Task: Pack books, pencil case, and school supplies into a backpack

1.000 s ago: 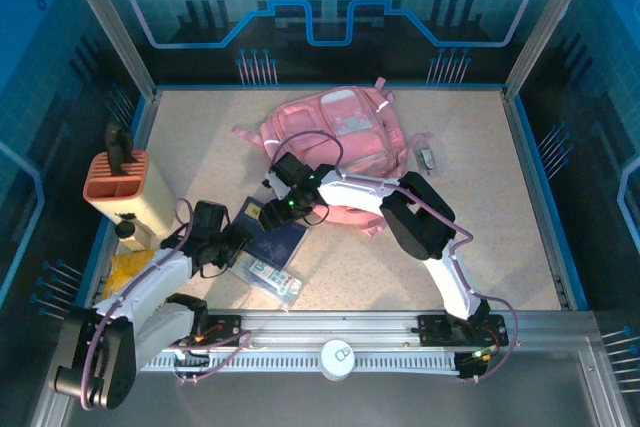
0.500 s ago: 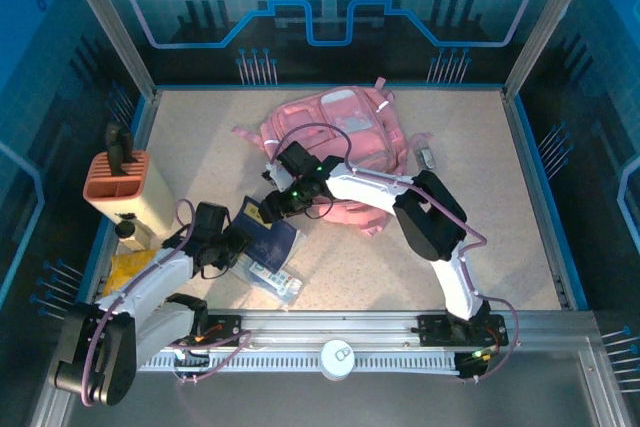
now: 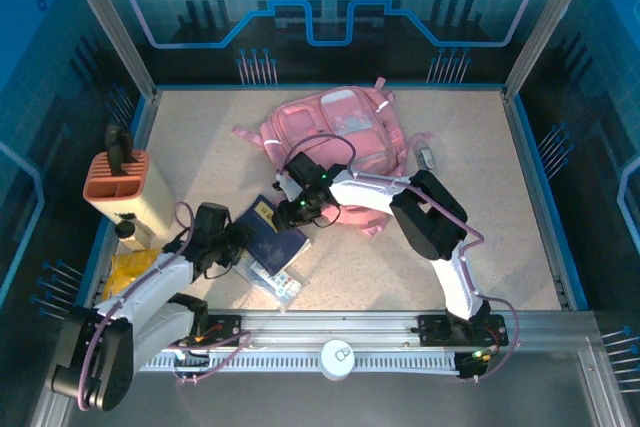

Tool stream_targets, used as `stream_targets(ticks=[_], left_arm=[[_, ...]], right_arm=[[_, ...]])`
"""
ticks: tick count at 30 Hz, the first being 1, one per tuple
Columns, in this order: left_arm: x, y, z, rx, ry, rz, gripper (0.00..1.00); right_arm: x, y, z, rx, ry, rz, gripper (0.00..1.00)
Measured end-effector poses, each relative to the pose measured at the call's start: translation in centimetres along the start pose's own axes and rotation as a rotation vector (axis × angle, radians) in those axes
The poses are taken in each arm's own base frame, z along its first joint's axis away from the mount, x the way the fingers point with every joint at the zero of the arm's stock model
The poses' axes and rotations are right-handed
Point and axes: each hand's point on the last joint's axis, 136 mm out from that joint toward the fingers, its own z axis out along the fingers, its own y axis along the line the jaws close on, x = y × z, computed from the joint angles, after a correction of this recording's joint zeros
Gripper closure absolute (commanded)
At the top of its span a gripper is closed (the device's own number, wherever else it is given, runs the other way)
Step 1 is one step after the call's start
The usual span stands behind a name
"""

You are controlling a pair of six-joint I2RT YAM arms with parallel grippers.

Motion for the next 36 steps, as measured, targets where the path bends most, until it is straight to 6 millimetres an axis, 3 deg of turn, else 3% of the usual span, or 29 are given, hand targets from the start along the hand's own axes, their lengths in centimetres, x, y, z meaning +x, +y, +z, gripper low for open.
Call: stream_targets(ticks=[12, 18, 25, 28, 31, 34, 36], left_arm=[[0.8, -3.7, -1.0, 0.147, -0.018, 0.030, 0.60], [1.0, -3.5, -0.3, 0.134, -0.013, 0.023, 0.83], [1.0, -3.6, -0.4, 0.136, -0.015, 0.042, 1.00], [1.1, -4.3, -1.4, 0.150, -0.019, 0.072, 1.00], [0.9, -6.7, -3.3, 0.190, -0.034, 0.134, 1.00], [0.3, -10.2, -6.1, 0.254, -0.071, 0.225, 1.00], [-0.1, -13.0, -8.3, 0.312, -0.100, 0.291, 1.00]], right_arm=[[0.4, -1.6, 0.6, 0.017, -0.016, 0.054, 0.65], [0.3, -1.7, 0.7, 0.011, -0.025, 0.078, 0.65], [0.2, -1.6, 0.1, 0.007, -0.046, 0.084, 0.60], [0.3, -1.0, -1.0, 0.001, -0.067, 0.083, 0.52], [0.4, 0.1, -3.2, -0.009, -0.107, 0.071, 0.40], [0.5, 1.3, -6.7, -0.027, -0.175, 0.055, 0.29], [0.6, 1.9, -10.3, -0.046, -0.242, 0.062, 0.21]])
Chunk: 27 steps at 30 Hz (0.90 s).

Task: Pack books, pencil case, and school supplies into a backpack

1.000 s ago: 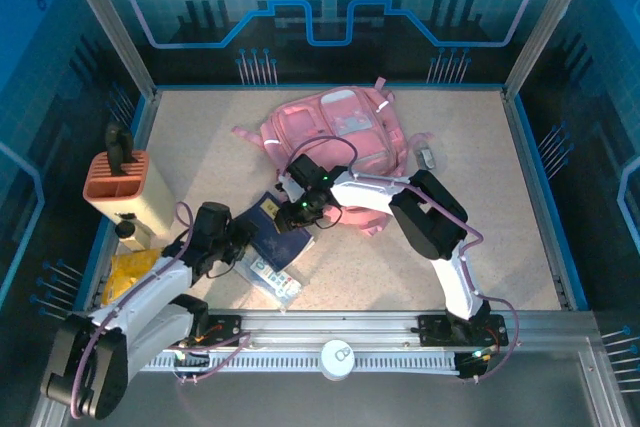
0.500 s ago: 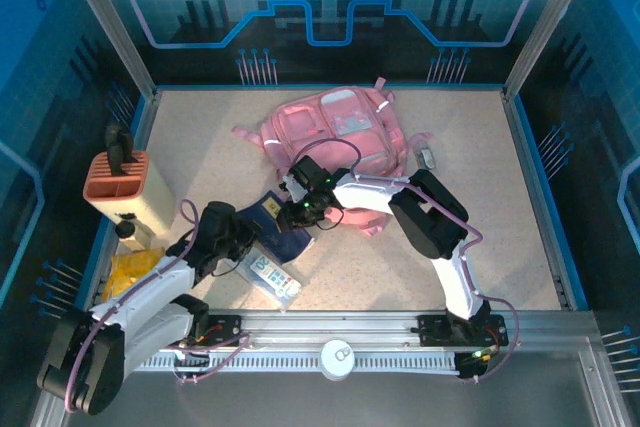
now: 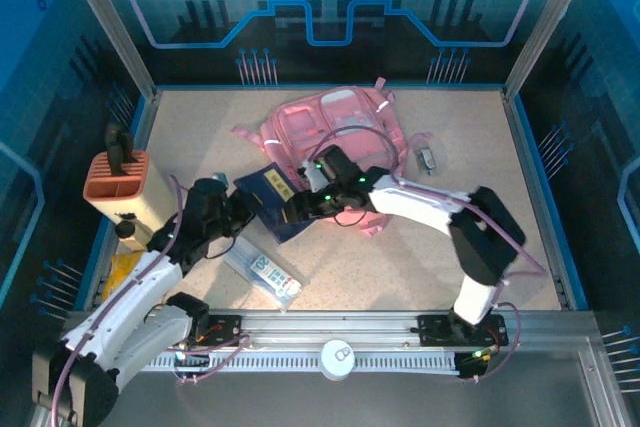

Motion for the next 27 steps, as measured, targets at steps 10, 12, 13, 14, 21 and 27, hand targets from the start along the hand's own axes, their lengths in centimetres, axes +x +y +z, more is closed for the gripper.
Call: stream_targets(ticks=[10, 12, 13, 14, 21, 27], left_arm=[[-2.8, -14.7, -5.4, 0.334, -0.024, 0.308, 1.00], [-2.6, -17.2, -5.9, 0.411, -0.007, 0.344, 1.00], [-2.5, -18.0, -5.9, 0.438, 0.000, 0.352, 1.00], [-2.3, -18.9, -5.9, 0.470, 0.009, 0.360, 1.00], [0.1, -23.6, -4.1, 0.616, 0.113, 0.372, 1.00], [0.6, -26.4, -4.5, 0.690, 0.123, 0.384, 1.00]], right_arm=[[-3.3, 0.1, -14.6, -0.119, -0.294, 0.057, 0.00], [-3.5, 0.7, -17.1, -0.170, -0.335, 0.057, 0.00], [-3.7, 1.1, -18.1, -0.191, -0.355, 0.050, 0.00], [-3.9, 1.5, -19.1, -0.213, -0.379, 0.039, 0.00], [-4.5, 3.4, -21.3, -0.360, -0.406, 0.031, 0.00], [-4.9, 1.7, -22.2, -0.342, -0.428, 0.069, 0.00]])
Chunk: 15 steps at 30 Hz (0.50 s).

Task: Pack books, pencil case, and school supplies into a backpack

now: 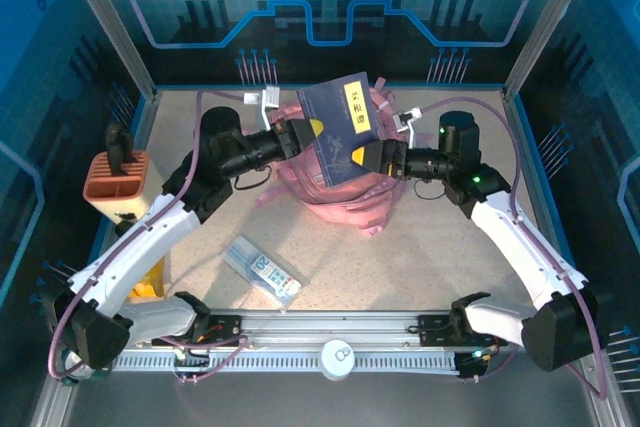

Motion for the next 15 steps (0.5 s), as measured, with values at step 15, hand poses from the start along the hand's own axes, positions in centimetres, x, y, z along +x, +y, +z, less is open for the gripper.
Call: stream_targets(ticks=[15], left_arm=[[-0.7, -0.5, 2.7, 0.040, -0.007, -0.015, 1.00]], right_arm=[[-1.9, 3.4, -2.6, -0.153, -0.059, 0.023, 0.13]])
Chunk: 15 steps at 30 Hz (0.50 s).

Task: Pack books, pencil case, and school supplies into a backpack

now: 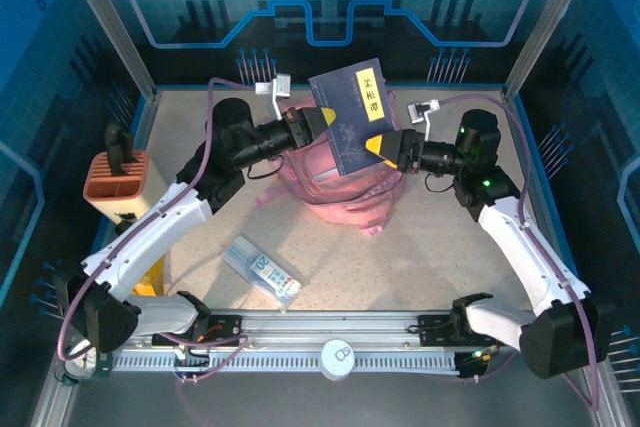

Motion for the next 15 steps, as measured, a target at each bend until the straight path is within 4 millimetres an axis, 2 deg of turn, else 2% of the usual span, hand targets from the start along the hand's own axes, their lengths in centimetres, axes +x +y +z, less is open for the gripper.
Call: stream_targets(ticks=[3, 5, 6, 11, 14, 15], left_arm=[[0.2, 1.0, 0.3, -0.036, 0.003, 0.003, 1.00], [0.3, 1.4, 0.3, -0.053, 0.005, 0.009, 1.00], [0.3, 1.6, 0.3, -0.059, 0.006, 0.009, 1.00], [0.5, 2.5, 0.4, -0.095, 0.007, 0.021, 1.00], [0.8, 2.7, 0.6, -0.100, 0.017, 0.019, 1.00], [0.9, 2.8, 0.6, -0.100, 0.021, 0.020, 0.95]], right_arm=[[0.0, 0.5, -0.5, 0.006, -0.013, -0.019, 0.30], [0.0, 0.3, -0.7, 0.022, -0.017, -0.017, 0.45], [0.0, 0.1, -0.8, 0.030, -0.018, -0.016, 0.48], [-0.4, -1.4, -1.6, 0.088, -0.047, 0.014, 0.86], [-0.2, -2.4, -1.8, 0.128, -0.050, 0.030, 0.94], [-0.1, -2.6, -1.9, 0.140, -0.051, 0.028, 0.96]])
